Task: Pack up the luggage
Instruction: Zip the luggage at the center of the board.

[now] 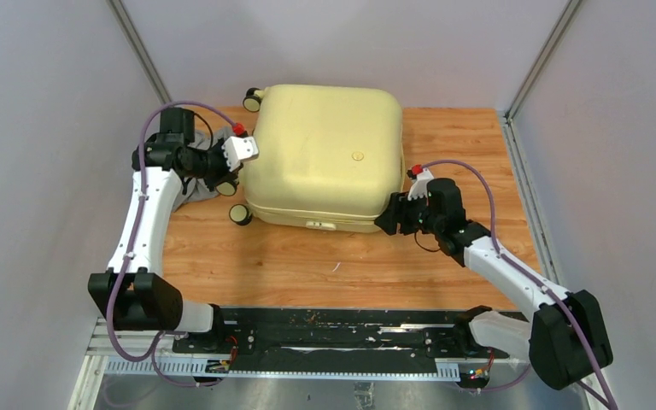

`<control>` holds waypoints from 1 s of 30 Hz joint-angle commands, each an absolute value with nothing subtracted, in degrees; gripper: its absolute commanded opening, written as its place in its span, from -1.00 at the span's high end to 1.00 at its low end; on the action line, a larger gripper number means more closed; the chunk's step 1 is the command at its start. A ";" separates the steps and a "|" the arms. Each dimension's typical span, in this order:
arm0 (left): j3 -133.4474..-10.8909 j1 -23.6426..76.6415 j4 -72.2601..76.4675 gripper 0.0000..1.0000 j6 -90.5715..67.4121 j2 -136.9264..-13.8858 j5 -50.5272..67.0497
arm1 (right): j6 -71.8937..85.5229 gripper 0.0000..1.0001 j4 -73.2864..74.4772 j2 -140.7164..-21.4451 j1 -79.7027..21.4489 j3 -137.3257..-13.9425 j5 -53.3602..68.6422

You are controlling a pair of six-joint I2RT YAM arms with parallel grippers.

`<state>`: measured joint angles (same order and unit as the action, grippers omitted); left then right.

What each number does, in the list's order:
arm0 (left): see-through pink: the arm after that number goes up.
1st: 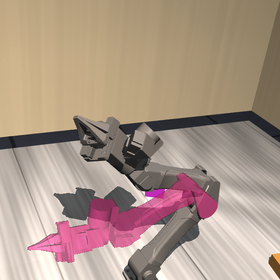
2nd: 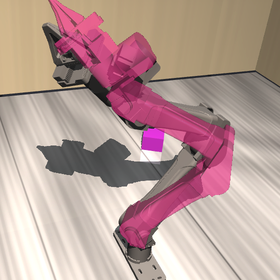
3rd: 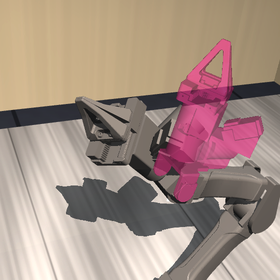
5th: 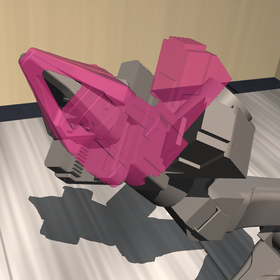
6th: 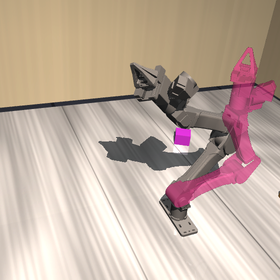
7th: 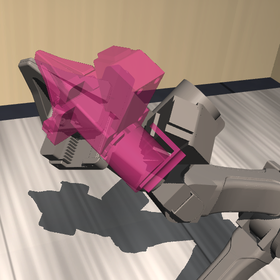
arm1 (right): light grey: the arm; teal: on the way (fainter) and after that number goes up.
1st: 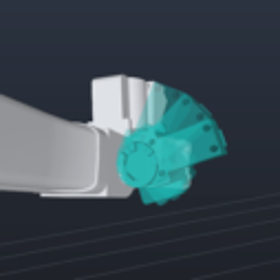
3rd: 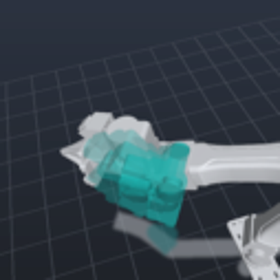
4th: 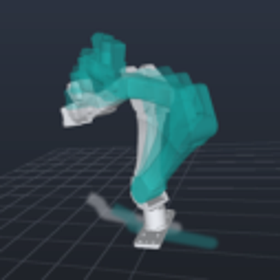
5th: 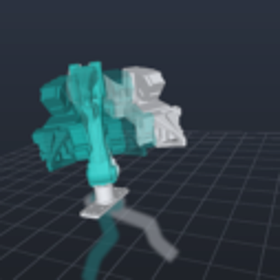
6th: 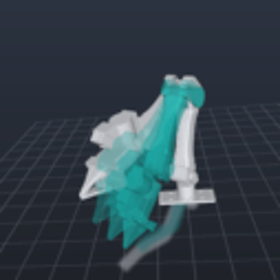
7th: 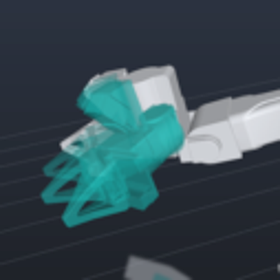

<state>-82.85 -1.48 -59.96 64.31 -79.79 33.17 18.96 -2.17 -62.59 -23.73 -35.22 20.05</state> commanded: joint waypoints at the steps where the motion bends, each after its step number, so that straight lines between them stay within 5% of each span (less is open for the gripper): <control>1: -80.85 -1.60 -60.25 1.00 58.78 -78.00 34.23 | 16.51 -0.23 -6.21 -62.66 -22.64 -37.21 27.29; 6: -78.33 -1.58 -60.25 1.00 60.61 -76.88 32.46 | 15.16 -0.23 -7.37 -59.32 -22.54 -32.82 26.72; 7: -78.27 -1.63 -60.29 0.88 61.43 -76.63 31.89 | 15.09 -0.23 -7.42 -59.29 -22.55 -32.57 27.03; 8: -78.40 -1.62 -60.29 0.51 61.86 -76.83 31.13 | 15.62 -0.23 -7.65 -59.32 -22.56 -32.42 27.45; 9: -78.77 -1.60 -60.29 -0.17 61.93 -77.25 30.14 | 16.09 -0.24 -7.94 -59.28 -22.58 -32.23 27.72; 10: -79.25 -1.77 -60.28 -0.54 62.22 -77.81 29.37 | 16.47 -0.23 -8.11 -59.08 -22.52 -32.03 27.65; 13: -80.32 -3.26 -60.29 -0.99 65.87 -79.44 30.64 | 16.98 -0.23 -7.63 -57.59 -22.56 -31.58 27.30; 28: -91.75 -4.33 -60.29 -0.99 76.94 -97.47 32.77 | 15.36 -0.24 -3.25 -53.79 -21.73 -29.99 29.32; 30: -91.73 -4.38 -60.38 -0.75 77.03 -96.99 32.95 | 14.96 -0.23 -3.78 -54.51 -21.33 -29.83 29.70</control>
